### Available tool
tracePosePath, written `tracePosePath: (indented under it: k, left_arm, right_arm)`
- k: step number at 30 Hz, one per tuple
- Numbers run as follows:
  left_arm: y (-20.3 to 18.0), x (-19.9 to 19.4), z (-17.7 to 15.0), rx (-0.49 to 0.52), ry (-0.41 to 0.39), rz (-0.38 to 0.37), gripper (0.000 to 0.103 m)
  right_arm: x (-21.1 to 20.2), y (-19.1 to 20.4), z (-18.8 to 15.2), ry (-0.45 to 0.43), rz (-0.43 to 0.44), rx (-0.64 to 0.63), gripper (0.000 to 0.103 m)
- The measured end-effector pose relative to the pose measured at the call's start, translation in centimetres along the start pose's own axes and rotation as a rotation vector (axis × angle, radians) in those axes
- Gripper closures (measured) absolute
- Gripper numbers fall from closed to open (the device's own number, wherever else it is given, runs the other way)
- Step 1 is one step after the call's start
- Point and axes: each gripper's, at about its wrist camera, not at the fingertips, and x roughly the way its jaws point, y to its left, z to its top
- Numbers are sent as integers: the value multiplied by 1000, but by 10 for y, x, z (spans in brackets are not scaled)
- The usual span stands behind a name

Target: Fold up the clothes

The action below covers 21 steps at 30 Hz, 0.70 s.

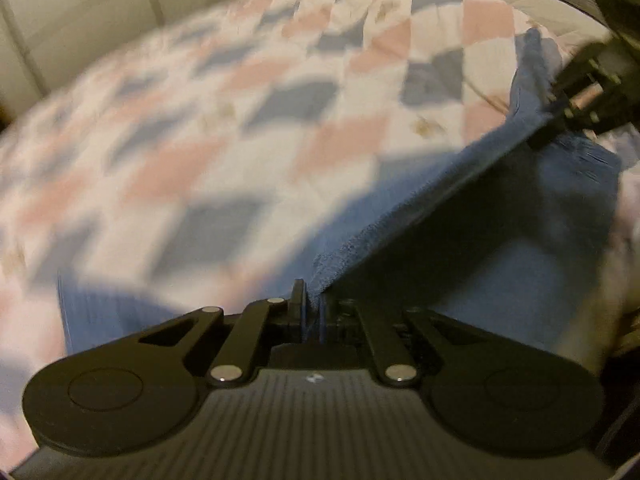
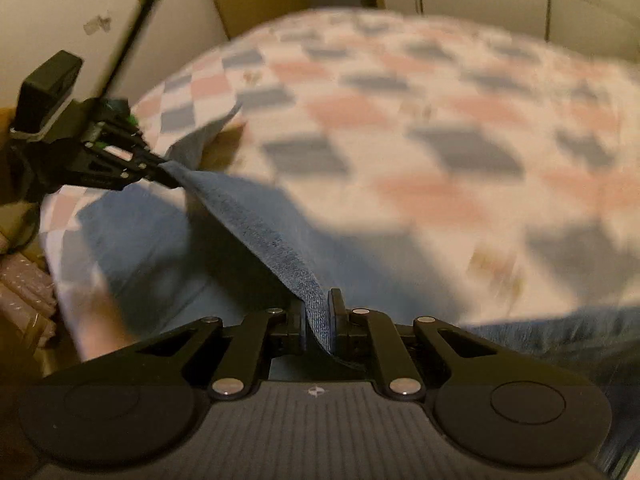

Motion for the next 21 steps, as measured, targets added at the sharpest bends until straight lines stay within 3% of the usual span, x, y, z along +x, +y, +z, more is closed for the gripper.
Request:
tracePosePath:
  k: [3,5,7,9,14,21]
  left_arm:
    - [-24,16,-43,-120,99,3,94]
    - [-38,29,-68,-200,159,19,94]
    - [-41,26,-67,-243,149,38,93]
    - [-40,18,-61,-275,110,49,92]
    - [-38,-4,-55,-316,63,71,92]
    - [-52,4,-59,-302,98,109,85]
  right_arm:
    - [23,13,-45,110,-4,124,85]
    - [29,12,-62,154,-31,208,67]
    - [24,9,-74,161,-96,277,55]
    - [2,-5,-86,94,-124,414,43]
    - [-53,-52,-143,-95,-187,866,43]
    - [-92,-88,-199,-227,-367,1179,44]
